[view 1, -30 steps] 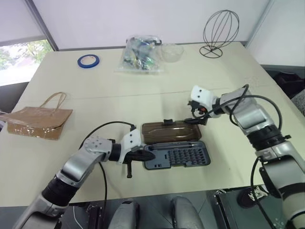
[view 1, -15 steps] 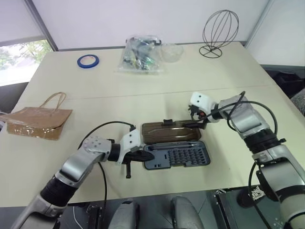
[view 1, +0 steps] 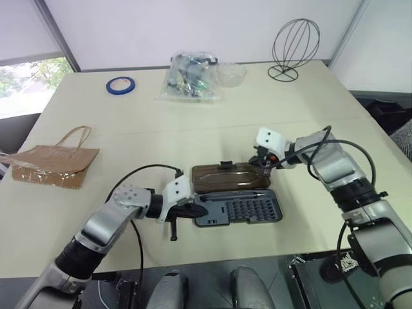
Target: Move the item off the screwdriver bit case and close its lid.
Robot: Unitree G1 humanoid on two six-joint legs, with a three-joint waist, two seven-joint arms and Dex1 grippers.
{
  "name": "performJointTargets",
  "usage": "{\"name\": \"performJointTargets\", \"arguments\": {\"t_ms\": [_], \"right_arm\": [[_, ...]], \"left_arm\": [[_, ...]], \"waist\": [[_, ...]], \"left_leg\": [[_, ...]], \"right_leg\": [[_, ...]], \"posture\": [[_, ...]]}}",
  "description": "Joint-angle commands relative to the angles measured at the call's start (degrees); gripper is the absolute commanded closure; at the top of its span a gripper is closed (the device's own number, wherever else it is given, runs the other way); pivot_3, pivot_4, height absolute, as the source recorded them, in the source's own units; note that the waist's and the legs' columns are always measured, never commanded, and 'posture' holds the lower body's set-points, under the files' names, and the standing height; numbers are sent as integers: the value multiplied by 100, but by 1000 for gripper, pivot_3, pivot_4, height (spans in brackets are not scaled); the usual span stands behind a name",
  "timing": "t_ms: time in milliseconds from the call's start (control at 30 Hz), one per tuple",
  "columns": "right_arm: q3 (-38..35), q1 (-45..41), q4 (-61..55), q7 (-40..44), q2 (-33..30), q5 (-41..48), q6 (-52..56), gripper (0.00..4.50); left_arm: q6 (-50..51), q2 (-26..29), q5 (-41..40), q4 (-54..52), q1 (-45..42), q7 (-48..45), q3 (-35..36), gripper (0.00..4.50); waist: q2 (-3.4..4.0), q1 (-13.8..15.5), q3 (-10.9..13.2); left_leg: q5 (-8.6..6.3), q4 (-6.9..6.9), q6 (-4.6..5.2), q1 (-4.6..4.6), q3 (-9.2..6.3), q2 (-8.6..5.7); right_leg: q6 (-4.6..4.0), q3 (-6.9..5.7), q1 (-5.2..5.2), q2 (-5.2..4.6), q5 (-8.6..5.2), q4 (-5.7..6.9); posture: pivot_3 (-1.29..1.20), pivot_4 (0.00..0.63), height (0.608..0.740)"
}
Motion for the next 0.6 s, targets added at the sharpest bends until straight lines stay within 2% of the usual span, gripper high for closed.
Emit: {"name": "performJointTargets", "arguments": {"t_ms": [33,267,400,433,467,533,600], "right_arm": [[77,118,-92,103,-9,-90,72,4468],[105,17,313,106,140,-185,-176,4468],[146,-192,977,71,307,-310,-486,4468],[136,-254,1125,46,347,-343,-573,3921],[146,-319,1259,44,373,-387,-607,3619],[153,-406,1447,68,411,-454,-681,2658],[126,-457,1569,96,448,-488,-752,1527]], "left_arm": [[32,-4,35,2,-11,18,3,4500],[24,-39,60,25,-28,30,7,4500],[29,-43,67,2,-7,47,13,4500],[32,-43,67,-6,-2,50,13,4500],[39,-44,65,-14,4,55,16,4500],[46,-46,66,-28,16,66,23,4500],[50,-48,64,-46,30,81,29,4500]], "waist": [[0,1,0],[0,0,0],[-2,-24,-1],[-3,-29,-2],[-4,-27,-2],[-1,-18,-3],[0,-17,-4]], "left_leg": [[0,0,0,0,-1,0],[0,-2,-1,1,-1,0],[0,-2,0,5,1,1],[0,-2,0,8,3,3],[0,-2,0,11,4,4],[1,-2,-1,9,2,4],[1,-2,-1,10,4,4]], "right_leg": [[0,0,-1,0,0,1],[0,0,-1,0,0,0],[0,0,1,1,0,0],[0,0,2,1,0,0],[0,0,5,1,0,0],[0,-1,5,3,0,1],[0,2,2,3,0,2]], "posture": [[0,150,740],[0,150,740],[0,150,740],[0,150,740],[0,150,740],[0,150,740],[0,150,740]]}}
